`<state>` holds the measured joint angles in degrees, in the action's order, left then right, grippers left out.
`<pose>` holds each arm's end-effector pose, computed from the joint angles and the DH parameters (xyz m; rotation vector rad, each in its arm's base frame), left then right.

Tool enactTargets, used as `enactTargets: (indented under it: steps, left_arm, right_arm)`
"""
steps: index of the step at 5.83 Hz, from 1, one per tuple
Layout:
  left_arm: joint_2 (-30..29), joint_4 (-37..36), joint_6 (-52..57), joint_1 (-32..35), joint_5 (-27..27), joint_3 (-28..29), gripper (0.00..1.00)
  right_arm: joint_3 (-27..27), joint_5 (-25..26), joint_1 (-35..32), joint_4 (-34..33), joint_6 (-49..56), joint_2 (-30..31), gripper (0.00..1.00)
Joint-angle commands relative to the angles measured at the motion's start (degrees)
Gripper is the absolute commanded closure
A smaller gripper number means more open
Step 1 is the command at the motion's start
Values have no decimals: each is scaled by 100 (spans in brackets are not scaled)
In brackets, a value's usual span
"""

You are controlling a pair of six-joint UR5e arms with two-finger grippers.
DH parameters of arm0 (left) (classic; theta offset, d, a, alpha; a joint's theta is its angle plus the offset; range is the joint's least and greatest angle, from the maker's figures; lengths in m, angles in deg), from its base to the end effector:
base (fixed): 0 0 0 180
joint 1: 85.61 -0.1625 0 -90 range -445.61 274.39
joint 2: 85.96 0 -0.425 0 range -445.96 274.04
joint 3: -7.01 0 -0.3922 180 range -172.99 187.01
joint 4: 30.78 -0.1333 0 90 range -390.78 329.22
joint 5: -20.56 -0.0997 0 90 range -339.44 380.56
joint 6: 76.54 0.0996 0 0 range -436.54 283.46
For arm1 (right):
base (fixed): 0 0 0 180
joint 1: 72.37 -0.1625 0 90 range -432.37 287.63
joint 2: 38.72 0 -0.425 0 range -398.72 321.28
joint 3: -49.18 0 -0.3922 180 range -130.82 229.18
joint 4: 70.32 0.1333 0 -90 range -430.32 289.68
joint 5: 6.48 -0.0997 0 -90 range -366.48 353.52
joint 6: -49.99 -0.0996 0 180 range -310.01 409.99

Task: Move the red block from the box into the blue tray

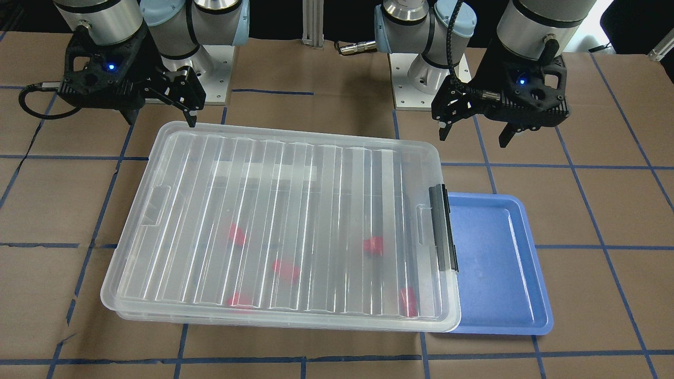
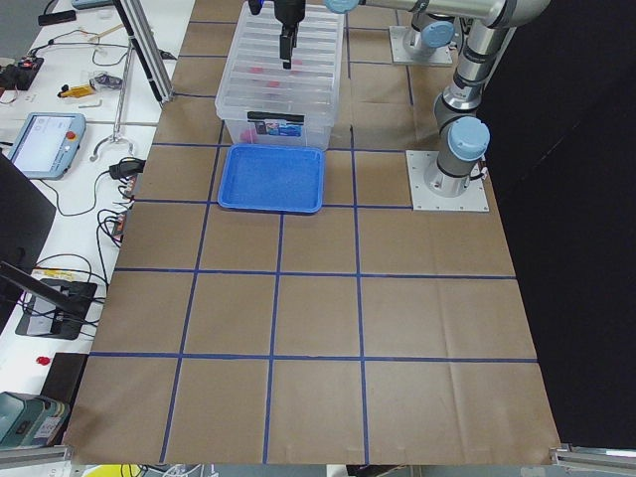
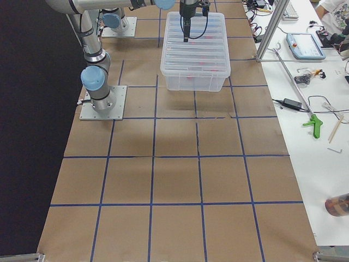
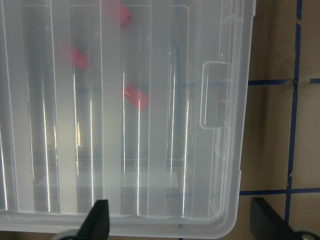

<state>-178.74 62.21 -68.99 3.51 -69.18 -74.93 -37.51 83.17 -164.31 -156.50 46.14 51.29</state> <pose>-0.1258 -0.5167 0.5276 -0.1828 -3.1340 0.0631 0.1504 -0.4855 0.5097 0.0523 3.1355 0.0141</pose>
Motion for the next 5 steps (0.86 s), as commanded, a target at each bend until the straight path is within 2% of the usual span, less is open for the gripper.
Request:
enactTargets:
  steps: [1,5]
  left_arm:
    - [14,0,9,-9,0,-6,2]
    - [23,0,44,-18,9,3,2]
  right_arm:
    - [-14,-26,-9,-56,-45,-27,0]
    - [-14,-10,79,13,-63,-1,0]
